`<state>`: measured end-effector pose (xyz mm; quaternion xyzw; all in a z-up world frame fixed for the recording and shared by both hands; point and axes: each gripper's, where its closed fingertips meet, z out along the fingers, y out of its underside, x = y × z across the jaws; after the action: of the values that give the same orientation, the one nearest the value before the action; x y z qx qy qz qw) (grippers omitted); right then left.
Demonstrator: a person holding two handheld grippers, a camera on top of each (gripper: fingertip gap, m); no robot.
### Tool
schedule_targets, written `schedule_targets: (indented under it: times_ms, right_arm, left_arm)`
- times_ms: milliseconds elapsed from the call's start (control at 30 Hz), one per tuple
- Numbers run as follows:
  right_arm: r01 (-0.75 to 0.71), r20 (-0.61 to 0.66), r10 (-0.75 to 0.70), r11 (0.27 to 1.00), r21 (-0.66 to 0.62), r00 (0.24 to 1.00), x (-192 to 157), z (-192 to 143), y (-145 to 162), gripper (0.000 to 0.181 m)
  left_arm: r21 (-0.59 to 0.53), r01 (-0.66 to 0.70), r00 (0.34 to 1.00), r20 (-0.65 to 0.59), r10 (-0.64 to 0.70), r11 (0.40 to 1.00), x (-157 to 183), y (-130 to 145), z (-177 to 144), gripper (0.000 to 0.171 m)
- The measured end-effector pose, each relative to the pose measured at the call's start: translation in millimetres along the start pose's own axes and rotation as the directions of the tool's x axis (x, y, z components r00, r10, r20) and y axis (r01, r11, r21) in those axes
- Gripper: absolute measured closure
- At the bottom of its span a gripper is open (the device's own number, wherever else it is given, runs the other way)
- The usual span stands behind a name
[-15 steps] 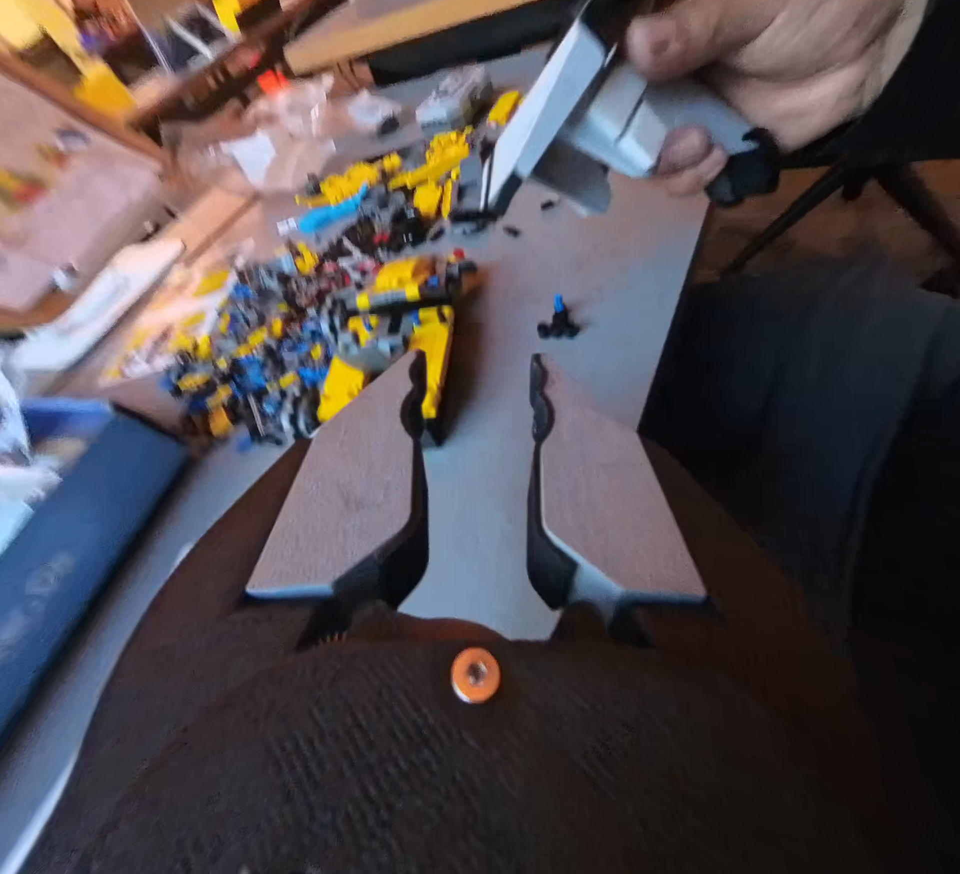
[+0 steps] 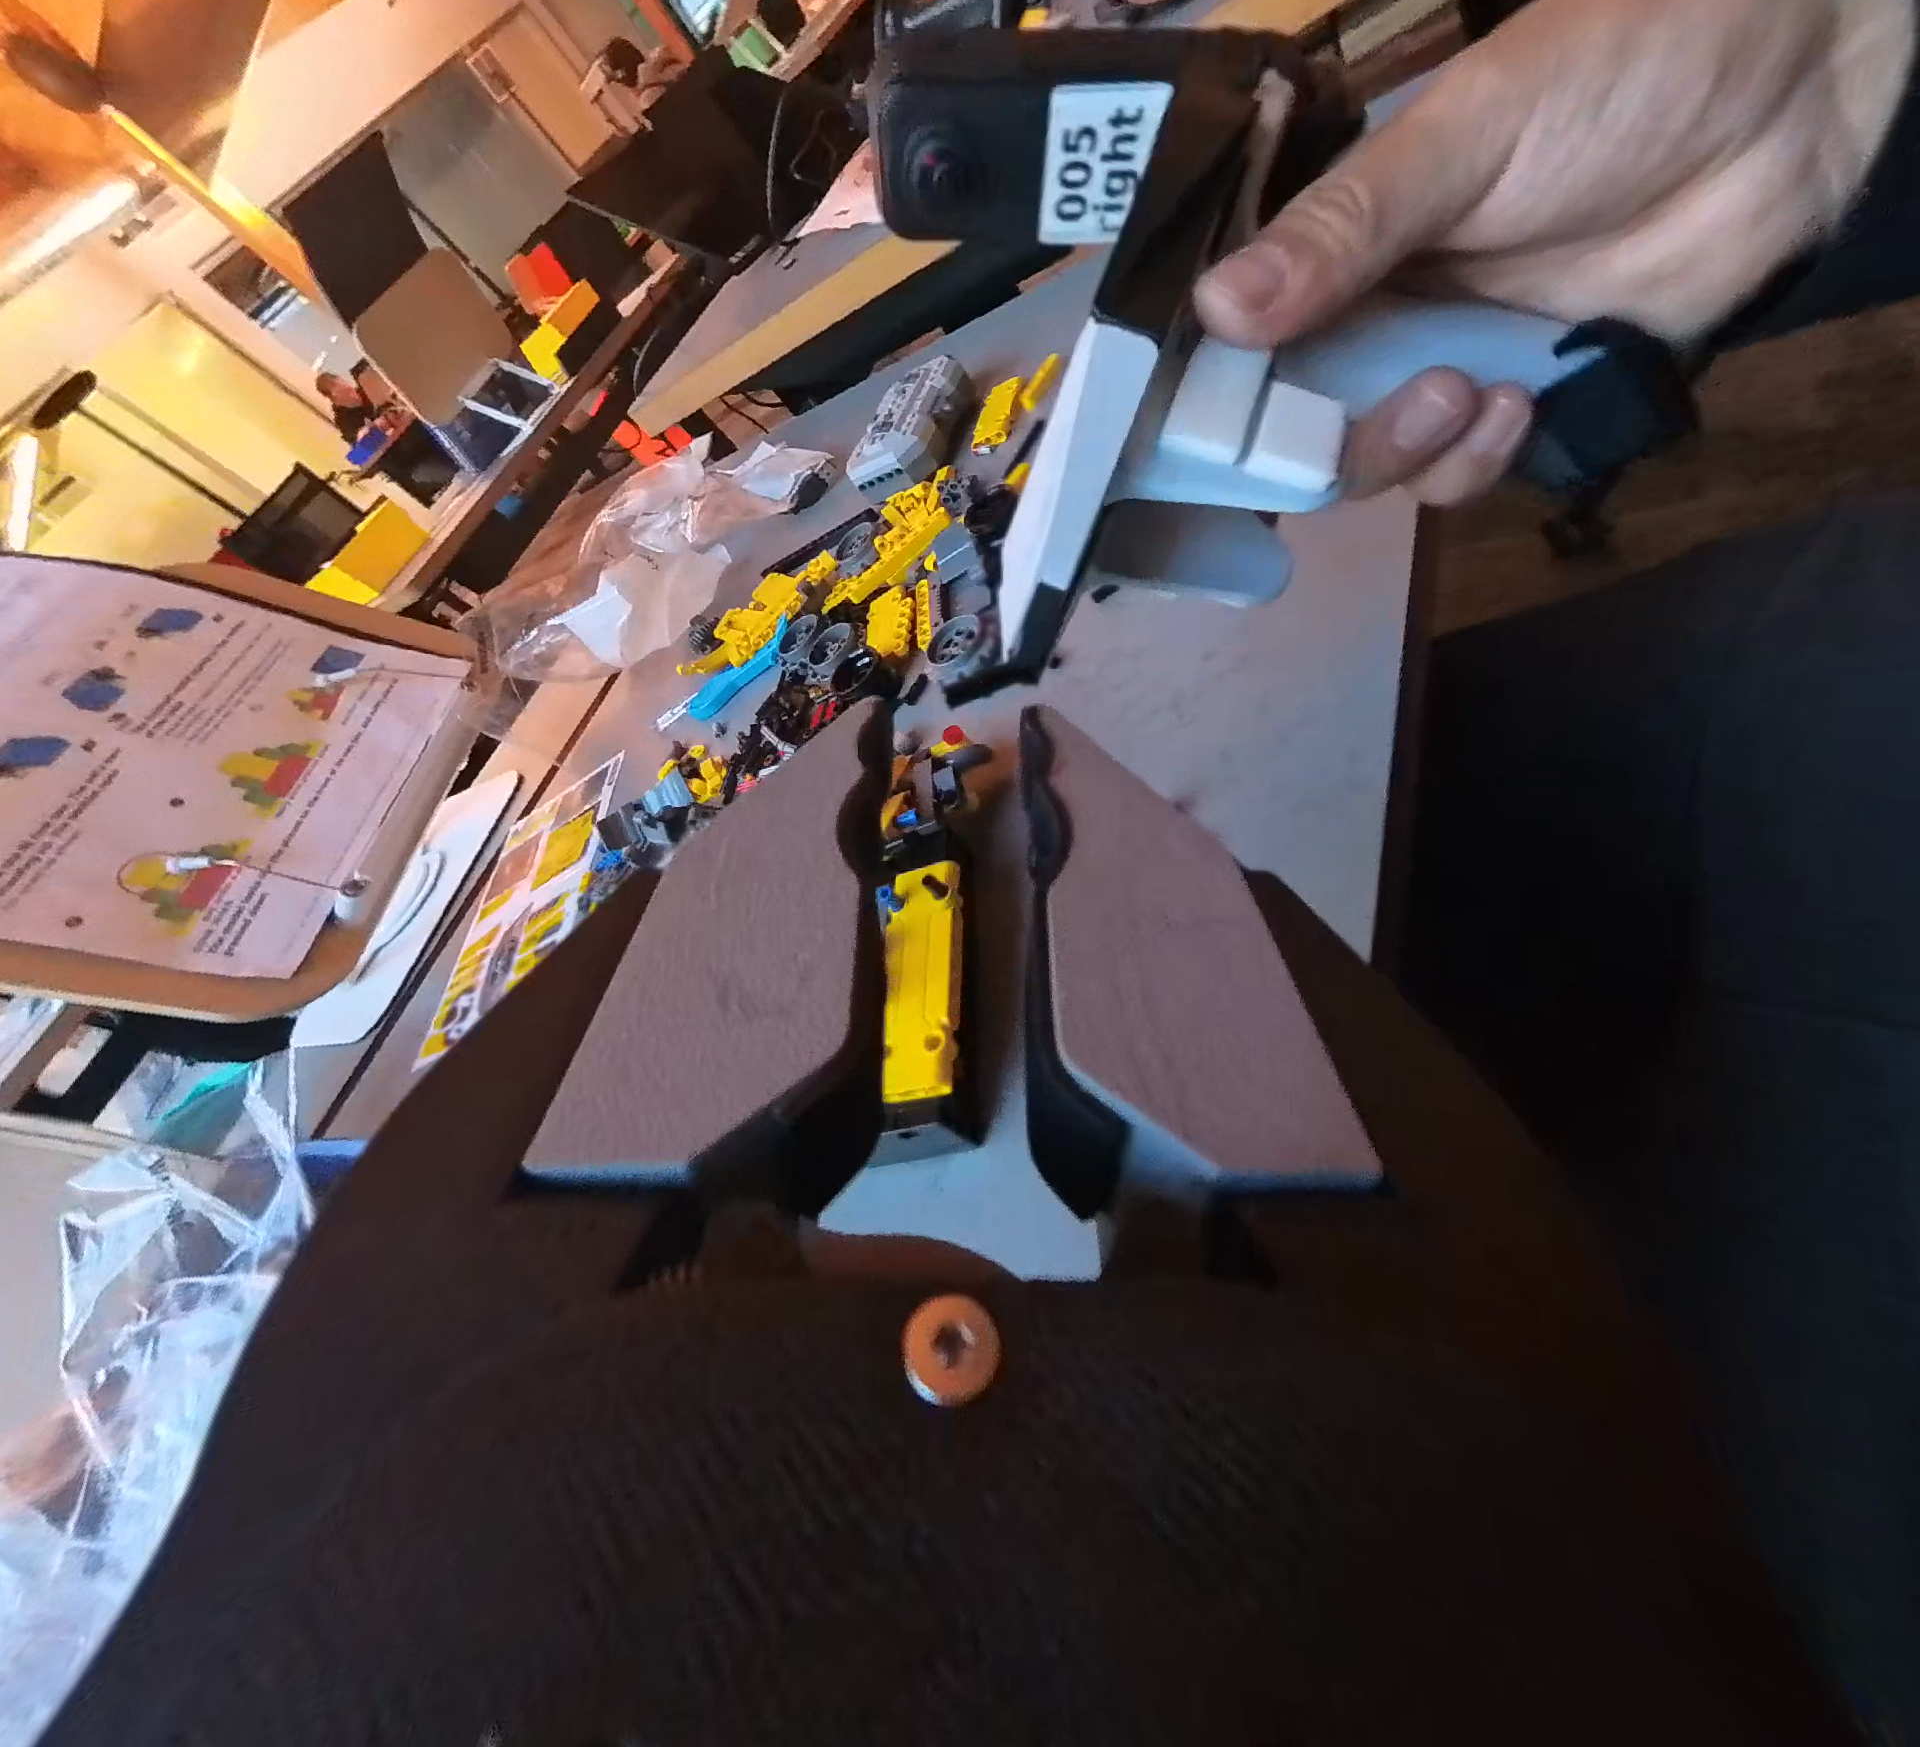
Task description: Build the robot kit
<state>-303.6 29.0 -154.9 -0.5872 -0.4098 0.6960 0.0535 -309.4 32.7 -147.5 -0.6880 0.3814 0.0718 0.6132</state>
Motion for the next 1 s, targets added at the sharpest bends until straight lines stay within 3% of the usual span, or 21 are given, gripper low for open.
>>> schedule_targets:
  times_ms: [100,233,433,633,733,833,1000]
  right_arm:
    - [0.029,-0.068,-0.034,0.997,-0.078,0.997,8,-6,6,0.178]
    - [0.024,-0.106,-0.043,0.984,-0.177,0.993,14,-5,16,0.178]
    - [0.011,-0.124,-0.040,0.974,-0.227,0.991,19,-7,20,0.179]
    - [0.009,-0.166,-0.046,0.976,-0.220,0.985,36,-6,20,0.181]
    - [0.056,-0.317,-0.131,0.970,-0.235,0.939,77,-16,15,0.181]
    - [0.153,-0.437,-0.244,0.960,-0.233,0.865,90,-41,9,0.181]
    - [0.236,-0.568,-0.319,0.947,-0.217,0.758,84,-99,22,0.178]
  left_arm:
    - [-0.010,-0.064,0.993,-0.102,0.062,0.998,11,6,0,0.150]
    - [-0.026,-0.186,0.975,-0.131,0.181,0.982,18,13,8,0.151]
    - [-0.043,-0.303,0.948,-0.117,0.297,0.952,24,22,20,0.170]
    - [-0.040,-0.248,0.964,-0.113,0.242,0.968,31,29,30,0.171]
    - [-0.220,-0.178,0.983,-0.093,0.161,0.959,22,72,49,0.171]
    - [-0.313,-0.127,0.991,-0.080,0.107,0.941,23,96,50,0.171]
    - [-0.247,0.023,0.998,-0.054,-0.038,0.969,16,90,26,0.171]
